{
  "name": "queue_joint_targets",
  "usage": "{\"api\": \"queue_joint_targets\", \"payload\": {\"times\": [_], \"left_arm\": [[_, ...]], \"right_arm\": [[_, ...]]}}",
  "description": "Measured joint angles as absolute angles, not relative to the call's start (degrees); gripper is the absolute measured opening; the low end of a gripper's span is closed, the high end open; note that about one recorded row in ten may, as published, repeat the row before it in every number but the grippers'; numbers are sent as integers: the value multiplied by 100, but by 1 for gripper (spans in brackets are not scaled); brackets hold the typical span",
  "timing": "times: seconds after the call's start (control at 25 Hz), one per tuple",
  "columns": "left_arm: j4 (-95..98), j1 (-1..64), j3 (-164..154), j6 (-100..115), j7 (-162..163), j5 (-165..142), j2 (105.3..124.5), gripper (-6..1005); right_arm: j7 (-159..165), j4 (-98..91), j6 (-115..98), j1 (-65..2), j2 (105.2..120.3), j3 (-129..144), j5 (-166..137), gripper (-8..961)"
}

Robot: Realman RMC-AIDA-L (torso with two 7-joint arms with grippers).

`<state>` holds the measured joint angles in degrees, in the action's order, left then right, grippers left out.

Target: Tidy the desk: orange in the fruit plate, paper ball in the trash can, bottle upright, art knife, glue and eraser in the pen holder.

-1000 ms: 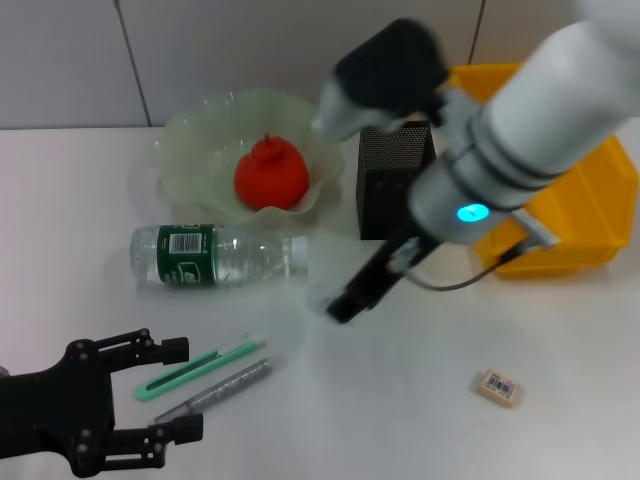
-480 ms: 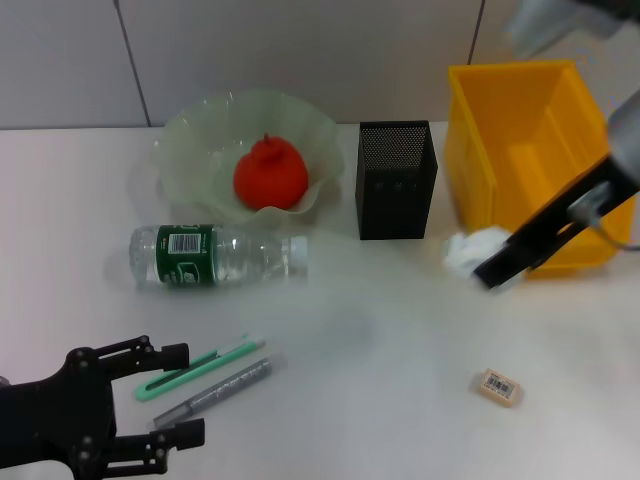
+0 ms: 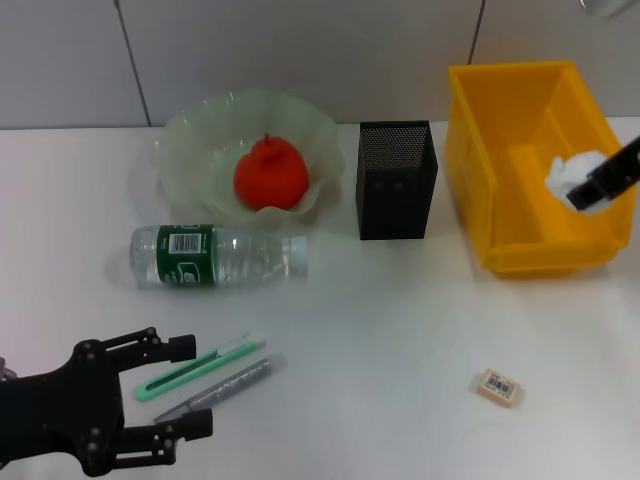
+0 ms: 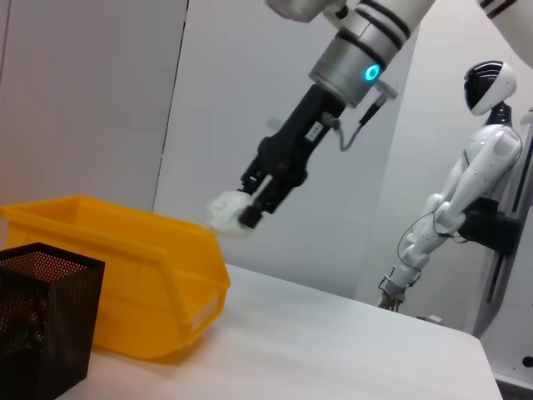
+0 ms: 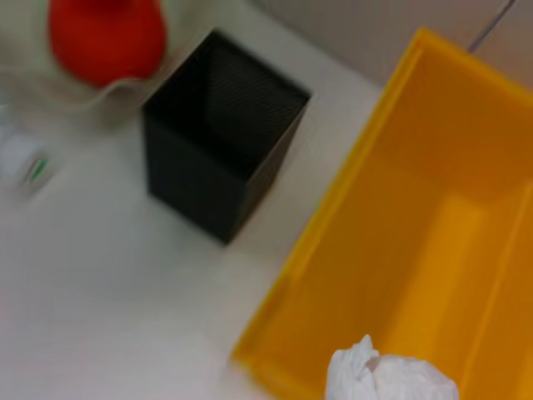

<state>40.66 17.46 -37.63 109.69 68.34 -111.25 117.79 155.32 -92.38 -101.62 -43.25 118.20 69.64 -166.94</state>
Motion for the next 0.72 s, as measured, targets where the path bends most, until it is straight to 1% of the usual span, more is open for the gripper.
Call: {"api": "queue_joint_targets", "payload": {"times": [0.16, 0.2, 0.4, 0.6, 0.72], "left_arm": [[3964, 1753, -3762, 10955, 6836, -11144, 11777, 807], [3930, 1753, -3759, 10951, 6837, -11147, 11771, 807], [3925, 1747, -3652, 10942, 6876, -11127, 11749, 806], [3927, 1752, -3597, 10873, 6872, -11123, 11762, 806], [3931, 1757, -3595, 10818, 6835, -11123, 11785, 806]], "right_arm": [[15455, -8887, -9502, -4236, 11855, 7000, -16701, 504], [15372, -8604, -9128, -4199, 11884, 7016, -16704, 504], [15209, -7965, -8249, -4135, 11898, 7068, -16705, 504], [15048, -7749, -7901, -4105, 11897, 7057, -16705, 505], [15000, -7750, -7890, -4094, 11894, 7038, -16705, 615]]}}
